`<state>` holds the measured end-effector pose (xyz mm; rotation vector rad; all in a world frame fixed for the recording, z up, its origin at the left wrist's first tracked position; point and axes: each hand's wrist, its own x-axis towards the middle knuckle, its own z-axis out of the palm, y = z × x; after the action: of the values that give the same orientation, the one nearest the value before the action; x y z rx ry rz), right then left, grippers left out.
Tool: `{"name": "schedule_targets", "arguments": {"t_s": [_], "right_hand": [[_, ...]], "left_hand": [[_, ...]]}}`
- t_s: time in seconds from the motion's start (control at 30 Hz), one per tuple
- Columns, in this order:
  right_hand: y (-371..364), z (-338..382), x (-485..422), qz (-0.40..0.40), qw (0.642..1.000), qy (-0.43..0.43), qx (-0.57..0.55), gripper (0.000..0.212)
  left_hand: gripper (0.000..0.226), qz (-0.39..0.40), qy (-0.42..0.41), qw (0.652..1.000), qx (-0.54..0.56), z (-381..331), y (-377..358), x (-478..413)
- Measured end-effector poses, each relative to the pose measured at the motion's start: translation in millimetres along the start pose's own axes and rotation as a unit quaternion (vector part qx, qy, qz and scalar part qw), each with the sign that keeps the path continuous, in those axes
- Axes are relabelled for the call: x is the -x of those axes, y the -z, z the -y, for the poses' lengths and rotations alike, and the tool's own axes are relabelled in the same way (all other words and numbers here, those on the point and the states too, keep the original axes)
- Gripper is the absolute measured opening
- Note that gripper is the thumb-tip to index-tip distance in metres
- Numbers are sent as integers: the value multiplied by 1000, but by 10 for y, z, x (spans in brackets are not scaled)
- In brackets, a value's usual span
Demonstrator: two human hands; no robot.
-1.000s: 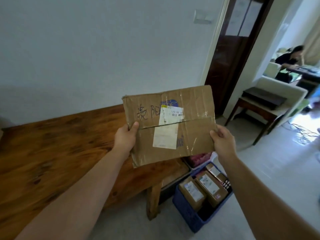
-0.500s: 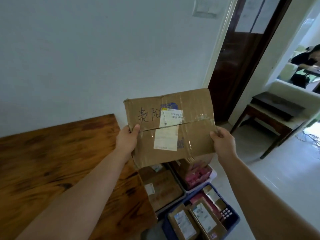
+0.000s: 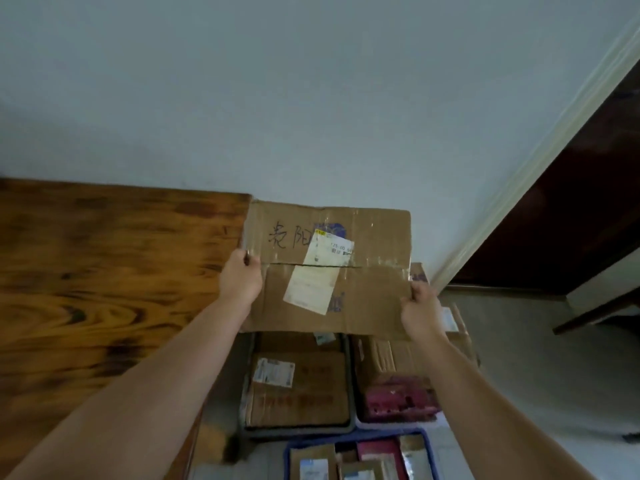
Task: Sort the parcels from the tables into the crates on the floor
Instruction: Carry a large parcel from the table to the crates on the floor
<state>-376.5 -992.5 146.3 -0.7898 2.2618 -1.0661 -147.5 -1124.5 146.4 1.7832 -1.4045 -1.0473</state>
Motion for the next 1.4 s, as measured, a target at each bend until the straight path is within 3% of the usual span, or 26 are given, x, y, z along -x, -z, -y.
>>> {"name": "schedule_targets", "arguments": {"t_s": [0.17,0.47,0.77,0.9,1.27,1.4], "right_hand": [[-364,-247,-550,42,996,-33,66,24],[-1641,-835,-1480,54,990,-127,30,30],[-2693,-1843,-2056,47,978,-202,15,28],[-3077,-2182,-2215,46,977,-207,12,26],[-3389,-2851,-2456,55,976,-212,17,38],[-3449,-2869,-2475,87,976,-199,27,48]], "left_hand": [[41,-6,89,995,-40,296,-463,-448],[35,-50,257,965,14,1313,-1372,-1427],[34,-65,269,959,-53,2330,-2125,-2038],[34,-49,265,963,-17,2708,-2312,-2254],[32,51,256,963,72,3389,-2591,-2438],[37,64,238,969,32,3400,-2620,-2470]]}}
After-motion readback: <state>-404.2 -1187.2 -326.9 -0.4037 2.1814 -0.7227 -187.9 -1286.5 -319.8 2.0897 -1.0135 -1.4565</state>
